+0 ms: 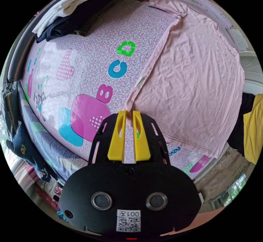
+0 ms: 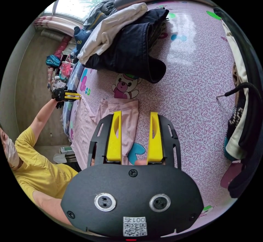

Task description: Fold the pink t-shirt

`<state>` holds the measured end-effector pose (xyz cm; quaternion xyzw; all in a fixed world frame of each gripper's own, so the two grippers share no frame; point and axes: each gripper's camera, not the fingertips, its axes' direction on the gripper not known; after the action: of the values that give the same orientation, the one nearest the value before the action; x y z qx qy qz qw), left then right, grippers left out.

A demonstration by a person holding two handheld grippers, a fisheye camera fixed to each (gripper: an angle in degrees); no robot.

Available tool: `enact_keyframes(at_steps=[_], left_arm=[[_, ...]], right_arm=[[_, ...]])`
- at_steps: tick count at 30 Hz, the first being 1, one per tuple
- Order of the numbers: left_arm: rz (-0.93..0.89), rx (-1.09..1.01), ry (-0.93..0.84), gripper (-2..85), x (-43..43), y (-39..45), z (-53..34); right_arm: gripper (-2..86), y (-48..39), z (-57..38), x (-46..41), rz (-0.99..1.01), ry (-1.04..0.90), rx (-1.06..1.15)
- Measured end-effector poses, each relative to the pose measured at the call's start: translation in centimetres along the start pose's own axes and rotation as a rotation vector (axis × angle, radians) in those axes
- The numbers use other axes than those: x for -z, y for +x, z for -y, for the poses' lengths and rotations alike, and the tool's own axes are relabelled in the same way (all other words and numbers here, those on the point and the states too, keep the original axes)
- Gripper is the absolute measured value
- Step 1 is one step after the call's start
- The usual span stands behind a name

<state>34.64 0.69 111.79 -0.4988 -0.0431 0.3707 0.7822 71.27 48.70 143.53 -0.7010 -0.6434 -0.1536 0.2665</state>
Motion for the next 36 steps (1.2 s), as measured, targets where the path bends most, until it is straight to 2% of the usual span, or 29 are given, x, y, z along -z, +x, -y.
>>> enact_keyframes(at_steps=[9, 19, 36], left_arm=[[0.001, -0.031, -0.027, -1.0, 0.0, 1.1, 1.4], [-0.019, 0.031, -0.029, -1.4, -1.3, 2.6, 1.4], [0.127, 0.140, 0.103, -1.4, -1.8, 8.8, -3.9]], right_arm=[[10.7, -0.1, 1.1, -0.8, -0.010, 0.032, -0.027], [2.1, -2.3, 2.7, -3.5, -0.060, -0.134, 0.028], [0.7, -8.0, -4.7, 5.7, -0.024, 0.157, 0.158]])
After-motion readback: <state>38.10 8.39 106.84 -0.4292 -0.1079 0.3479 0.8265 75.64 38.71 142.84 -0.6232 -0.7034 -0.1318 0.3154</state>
